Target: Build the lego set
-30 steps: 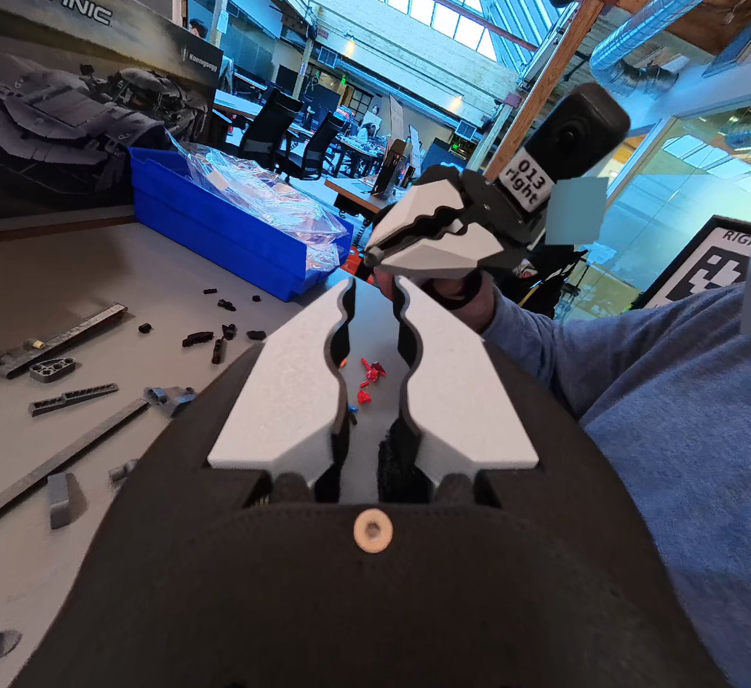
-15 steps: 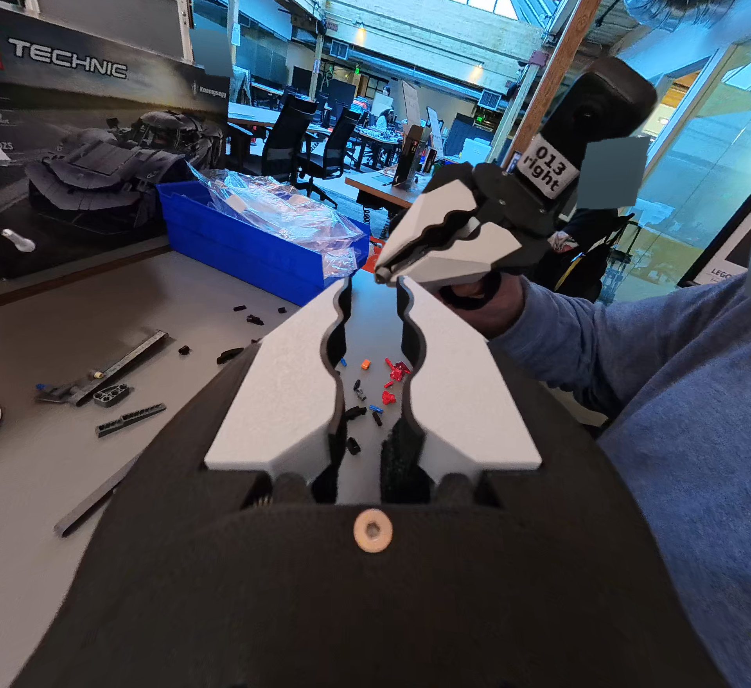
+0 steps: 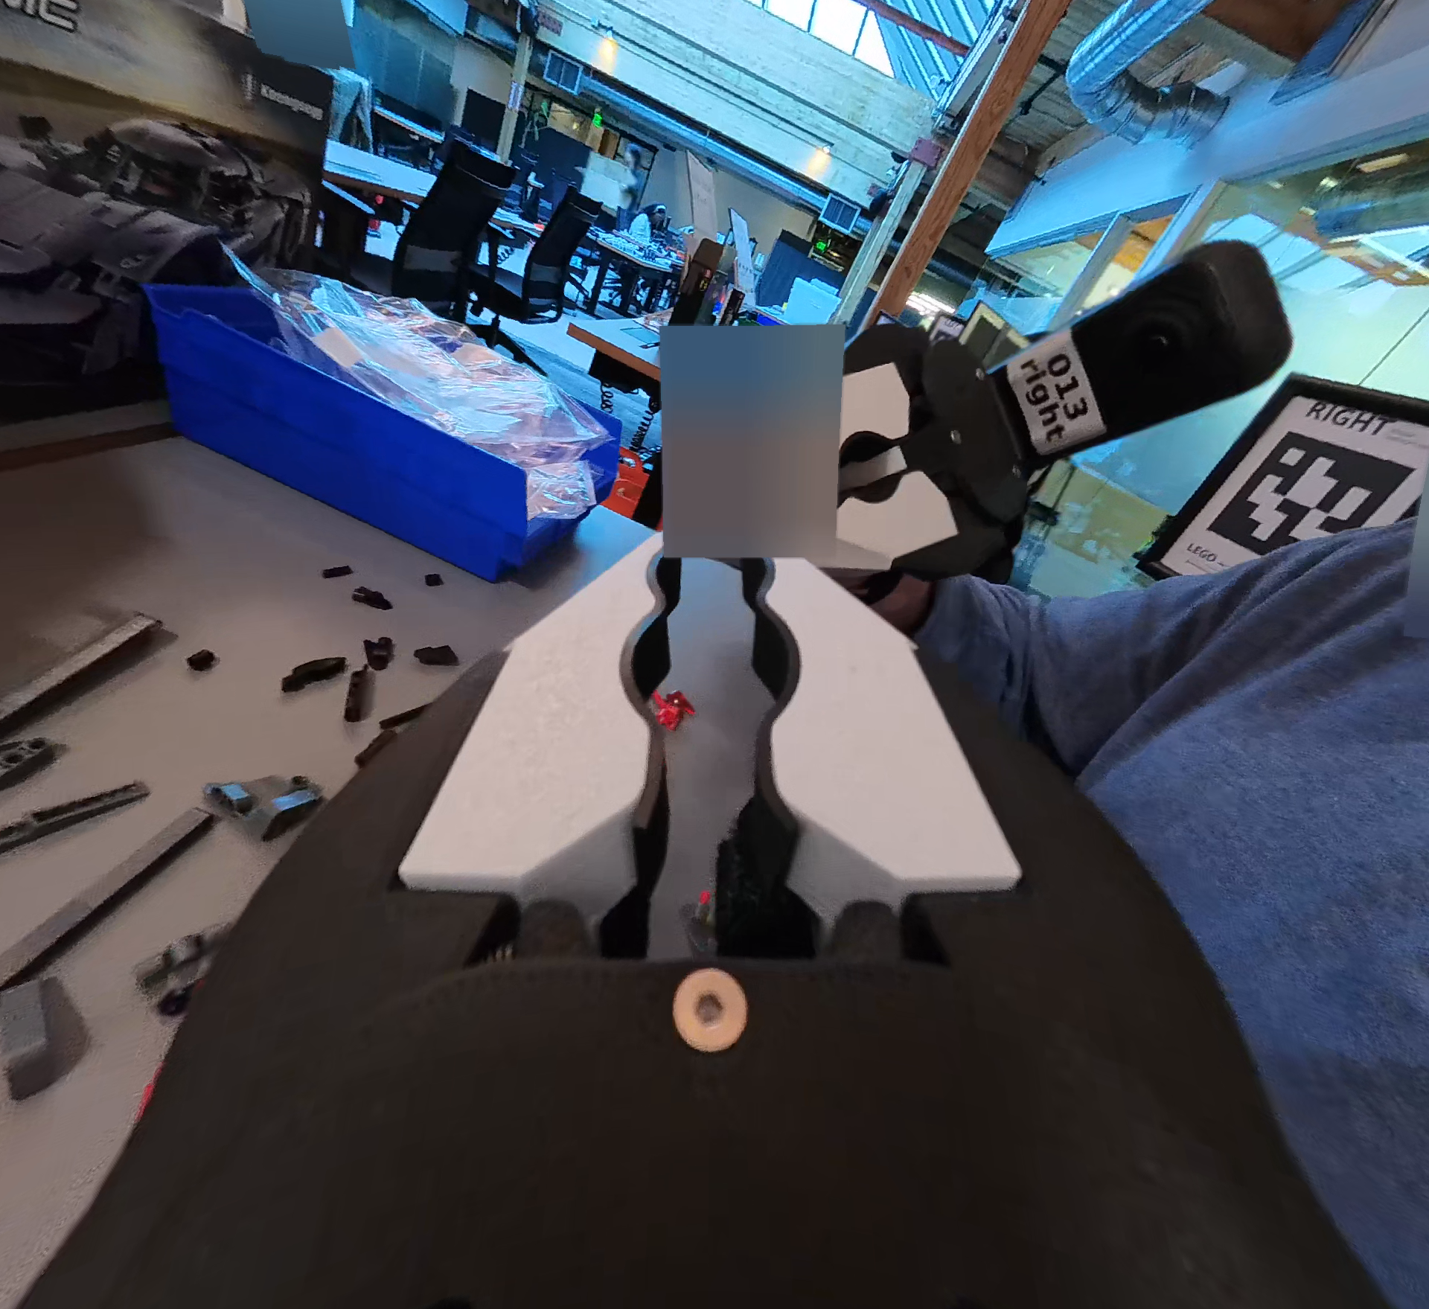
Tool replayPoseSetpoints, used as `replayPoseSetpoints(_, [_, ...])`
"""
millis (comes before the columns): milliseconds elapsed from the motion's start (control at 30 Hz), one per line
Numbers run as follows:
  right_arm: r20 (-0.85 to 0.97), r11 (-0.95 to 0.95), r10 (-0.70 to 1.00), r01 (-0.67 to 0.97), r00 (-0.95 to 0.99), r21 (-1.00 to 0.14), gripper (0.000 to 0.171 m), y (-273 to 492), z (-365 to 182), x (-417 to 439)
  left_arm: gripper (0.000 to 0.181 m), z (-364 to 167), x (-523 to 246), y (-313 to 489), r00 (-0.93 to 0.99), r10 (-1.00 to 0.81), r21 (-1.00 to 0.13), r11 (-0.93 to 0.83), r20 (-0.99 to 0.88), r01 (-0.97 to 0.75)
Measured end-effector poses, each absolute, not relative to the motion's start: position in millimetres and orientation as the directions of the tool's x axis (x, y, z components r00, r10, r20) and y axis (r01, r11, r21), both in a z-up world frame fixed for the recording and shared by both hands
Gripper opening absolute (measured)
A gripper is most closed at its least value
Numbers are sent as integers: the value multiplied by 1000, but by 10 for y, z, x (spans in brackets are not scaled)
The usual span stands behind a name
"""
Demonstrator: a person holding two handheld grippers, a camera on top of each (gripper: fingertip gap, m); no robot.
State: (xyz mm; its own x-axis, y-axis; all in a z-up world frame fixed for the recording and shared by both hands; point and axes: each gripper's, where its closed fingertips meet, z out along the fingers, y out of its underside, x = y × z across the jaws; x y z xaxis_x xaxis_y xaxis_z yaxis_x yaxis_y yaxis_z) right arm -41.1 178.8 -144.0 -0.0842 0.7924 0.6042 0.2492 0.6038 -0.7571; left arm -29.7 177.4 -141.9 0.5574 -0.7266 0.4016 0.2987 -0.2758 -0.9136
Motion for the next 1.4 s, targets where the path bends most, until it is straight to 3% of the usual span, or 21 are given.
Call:
replayPoseSetpoints(633, [818,798,567,310,-95,-517,2,1755,-1502,-402,9,-1474,-287,1773,464,-733,-863,-369,498,344])
replayPoseSetpoints(1133, [835,815,544,293,-87,-500,2,1698,-1471,-378,9,-1453,-249,1719,446,-734,-856,-388,512,342])
replayPoseSetpoints(1400, [801,786,595,256,-66,-563,8,1624,-1366,-417,4,-1359,-353,1668,478,-724,-863,-359,497,354])
